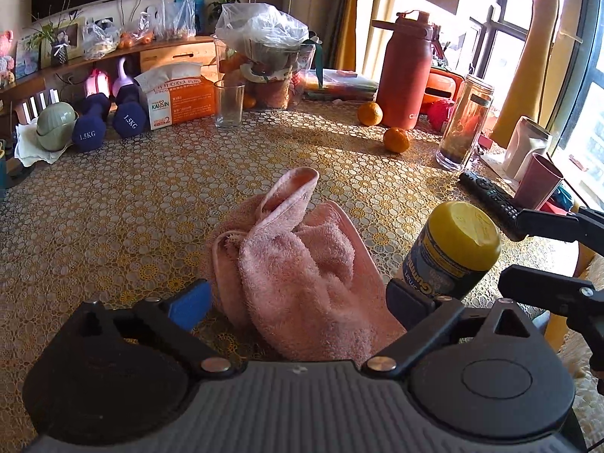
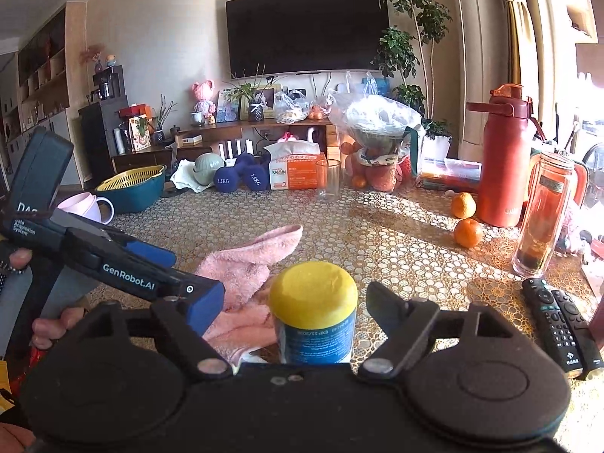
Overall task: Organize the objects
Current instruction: 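Open the right gripper to release the jar while the left gripper sets the towel down beside it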
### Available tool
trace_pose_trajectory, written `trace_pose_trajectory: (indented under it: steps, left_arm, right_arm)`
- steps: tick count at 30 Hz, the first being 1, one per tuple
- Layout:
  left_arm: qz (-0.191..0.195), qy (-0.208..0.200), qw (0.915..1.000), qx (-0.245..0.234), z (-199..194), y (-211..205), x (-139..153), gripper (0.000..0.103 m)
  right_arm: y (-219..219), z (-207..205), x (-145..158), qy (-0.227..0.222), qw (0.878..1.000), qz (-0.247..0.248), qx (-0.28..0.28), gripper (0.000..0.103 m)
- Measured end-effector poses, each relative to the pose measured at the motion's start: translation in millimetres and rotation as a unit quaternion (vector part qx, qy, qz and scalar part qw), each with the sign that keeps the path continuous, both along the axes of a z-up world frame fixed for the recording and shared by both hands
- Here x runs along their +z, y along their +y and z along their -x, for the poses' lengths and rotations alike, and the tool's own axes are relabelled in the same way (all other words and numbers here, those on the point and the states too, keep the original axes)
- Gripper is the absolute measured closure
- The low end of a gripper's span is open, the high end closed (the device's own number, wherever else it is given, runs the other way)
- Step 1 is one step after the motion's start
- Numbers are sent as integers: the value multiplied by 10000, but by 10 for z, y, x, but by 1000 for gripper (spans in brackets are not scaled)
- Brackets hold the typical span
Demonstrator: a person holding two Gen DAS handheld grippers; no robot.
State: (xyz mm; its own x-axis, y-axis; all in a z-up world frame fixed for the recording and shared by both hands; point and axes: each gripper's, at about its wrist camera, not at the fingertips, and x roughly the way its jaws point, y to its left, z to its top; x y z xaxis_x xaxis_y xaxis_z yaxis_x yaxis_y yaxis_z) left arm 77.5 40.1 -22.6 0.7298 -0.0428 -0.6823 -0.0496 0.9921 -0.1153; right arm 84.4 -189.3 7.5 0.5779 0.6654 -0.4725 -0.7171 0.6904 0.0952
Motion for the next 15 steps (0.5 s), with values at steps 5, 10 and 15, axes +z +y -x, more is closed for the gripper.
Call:
trace_pose_trajectory:
  steps: [5,10,15]
  left_arm:
    - [-2,-76,10000,30,166,-82,61,3]
    - [-269,-235,9993,-103,289,-237,124,3]
    - [-383,-386,9984,-127,365,-337,181,3]
  right_arm:
    - [-50,40,6,89,9998,-137,-98,19]
    - [-82,85,3,114,9997,-188,-126,19]
    - [-112,129,9,143,9994,-268,-162,19]
